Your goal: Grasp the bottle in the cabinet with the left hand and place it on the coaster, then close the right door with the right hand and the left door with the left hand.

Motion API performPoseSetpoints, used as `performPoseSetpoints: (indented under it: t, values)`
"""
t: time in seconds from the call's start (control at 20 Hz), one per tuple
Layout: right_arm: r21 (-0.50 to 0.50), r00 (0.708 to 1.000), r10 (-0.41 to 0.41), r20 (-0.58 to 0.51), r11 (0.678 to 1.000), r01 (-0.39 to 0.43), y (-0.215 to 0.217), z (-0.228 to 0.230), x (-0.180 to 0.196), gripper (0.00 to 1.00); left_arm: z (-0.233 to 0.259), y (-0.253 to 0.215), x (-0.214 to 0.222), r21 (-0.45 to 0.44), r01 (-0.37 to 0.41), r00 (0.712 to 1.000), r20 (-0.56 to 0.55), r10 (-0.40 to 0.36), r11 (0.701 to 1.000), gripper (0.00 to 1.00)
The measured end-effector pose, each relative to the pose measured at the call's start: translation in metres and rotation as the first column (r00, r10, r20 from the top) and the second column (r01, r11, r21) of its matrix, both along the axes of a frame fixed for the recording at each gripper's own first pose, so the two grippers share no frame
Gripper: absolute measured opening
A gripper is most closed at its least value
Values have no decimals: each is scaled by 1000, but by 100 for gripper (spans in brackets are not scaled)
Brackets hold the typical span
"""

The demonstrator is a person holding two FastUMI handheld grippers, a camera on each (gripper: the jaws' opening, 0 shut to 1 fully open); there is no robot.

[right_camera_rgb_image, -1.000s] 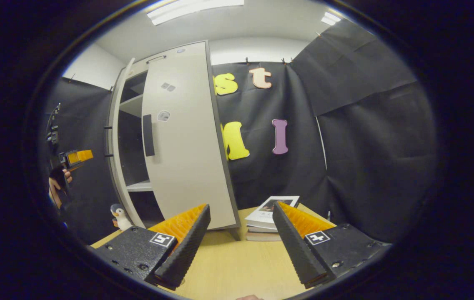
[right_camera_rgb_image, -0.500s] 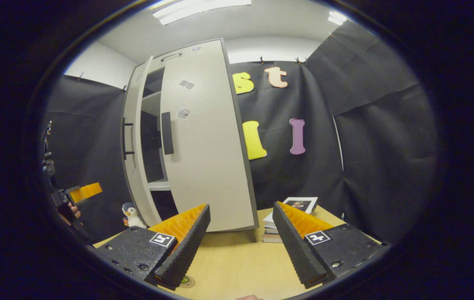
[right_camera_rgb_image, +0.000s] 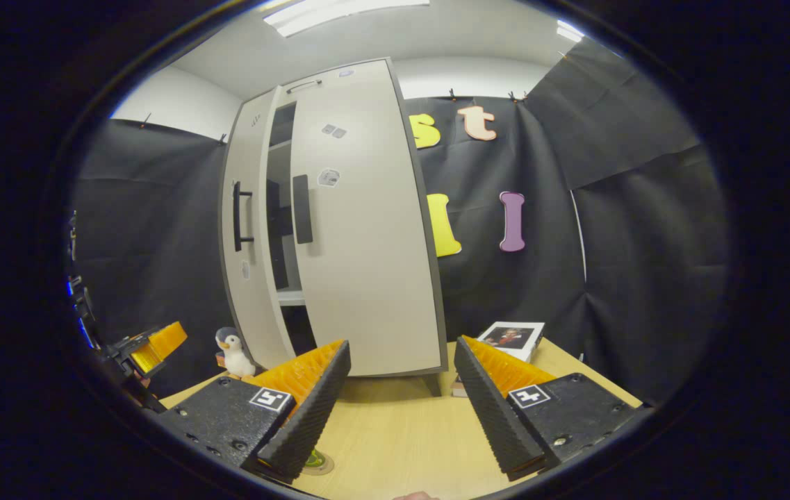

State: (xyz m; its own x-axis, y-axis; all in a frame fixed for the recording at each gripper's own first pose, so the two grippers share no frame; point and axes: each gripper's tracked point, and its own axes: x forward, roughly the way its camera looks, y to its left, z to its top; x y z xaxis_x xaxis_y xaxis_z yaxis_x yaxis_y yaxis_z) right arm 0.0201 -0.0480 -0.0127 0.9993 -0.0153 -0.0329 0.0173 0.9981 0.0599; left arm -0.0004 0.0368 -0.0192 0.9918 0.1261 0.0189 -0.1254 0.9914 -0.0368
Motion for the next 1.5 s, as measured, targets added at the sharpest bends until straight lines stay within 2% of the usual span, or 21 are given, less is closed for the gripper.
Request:
performPoseSetpoints:
  t: [0.15, 0.2, 0.25, 0.3, 0.35, 0.4, 0.45, 0.55, 0.6, 0.65, 0.7, 0.85, 0.9, 0.95, 1.05, 1.1, 1.2, 1.3, 1.35, 1.45, 1.5]
  values:
    - [2, 1000, 6, -8, 1000, -6, 4, -1, 2, 99, -2, -2, 0, 12, 15, 1000, -9, -15, 1000, 95]
    - [3, 1000, 8, -7, 1000, -8, 5, 0, 2, 94, -3, -3, 0, 3, 15, 1000, -13, -15, 1000, 95]
    - [2, 1000, 10, -7, 1000, -10, 7, 1, 2, 99, -4, -2, -1, -3, 13, 1000, -15, -13, 1000, 95]
    - [-1, 1000, 10, -7, 1000, -10, 8, 1, 2, 94, -5, -2, -1, -7, 9, 1000, -14, -9, 1000, 95]
    - [-5, 1000, 11, -8, 1000, -11, 7, 1, 2, 94, -5, -2, -1, -8, 8, 1000, -13, -8, 1000, 95]
    - [-7, 1000, 11, -11, 1000, -11, 8, 0, 2, 99, -7, -1, -2, -6, 8, 1000, -14, -8, 1000, 95]
    - [-6, 1000, 11, -14, 1000, -11, 7, 0, 2, 94, -7, -2, -2, -2, 8, 1000, -15, -8, 1000, 95]
    - [3, 1000, 8, -20, 1000, -8, 6, -2, 1, 94, -9, -3, -3, 8, 11, 1000, -19, -10, 1000, 95]
    - [8, 1000, 6, -21, 1000, -6, 6, -3, 1, 99, -8, -3, -3, 9, 10, 1000, -19, -9, 1000, 95]
    - [12, 1000, 4, -22, 1000, -4, 6, -3, -1, 99, -9, -3, -3, 7, 11, 1000, -20, -11, 1000, 100]
    - [13, 1000, 2, -22, 1000, -2, 5, -2, -1, 99, -9, -3, -3, 4, 11, 1000, -20, -11, 1000, 95]
    - [9, 1000, -8, -23, 1000, 9, 1, -2, -3, 99, -10, -3, -4, 3, 8, 1000, -22, -8, 1000, 95]
    - [10, 1000, -10, -22, 1000, 11, 0, -2, -4, 94, -8, -4, -4, 5, 6, 1000, -16, -6, 1000, 95]
    - [10, 1000, -13, -21, 1000, 13, -1, -1, -5, 99, -7, -4, -4, 7, 9, 1000, -12, -9, 1000, 95]
    - [10, 1000, -21, -22, 1000, 21, -4, 0, -5, 99, -7, -5, -5, 7, 10, 1000, -14, -10, 1000, 95]
    - [13, 1000, -23, -21, 1000, 23, -5, -1, -6, 94, -8, -5, -5, 4, 12, 1000, -15, -12, 1000, 95]
    - [18, 999, -26, -22, 999, 26, -7, -1, -6, 99, -9, -5, -5, 2, 11, 1000, -17, -11, 1000, 95]
    - [21, 999, -26, -24, 999, 26, -7, -1, -6, 99, -9, -6, -6, 0, 15, 1000, -17, -15, 1000, 95]
    - [21, 999, -25, -26, 999, 26, -6, -3, -7, 94, -9, -7, -6, 1, 16, 1000, -20, -16, 1000, 95]
    - [21, 999, -25, -26, 999, 26, -6, -2, -8, 99, -9, -6, -6, 6, 16, 1000, -22, -16, 1000, 95]
    - [20, 999, -25, -24, 999, 26, -6, -1, -9, 94, -8, -6, -7, 8, 15, 1000, -20, -15, 1000, 95]
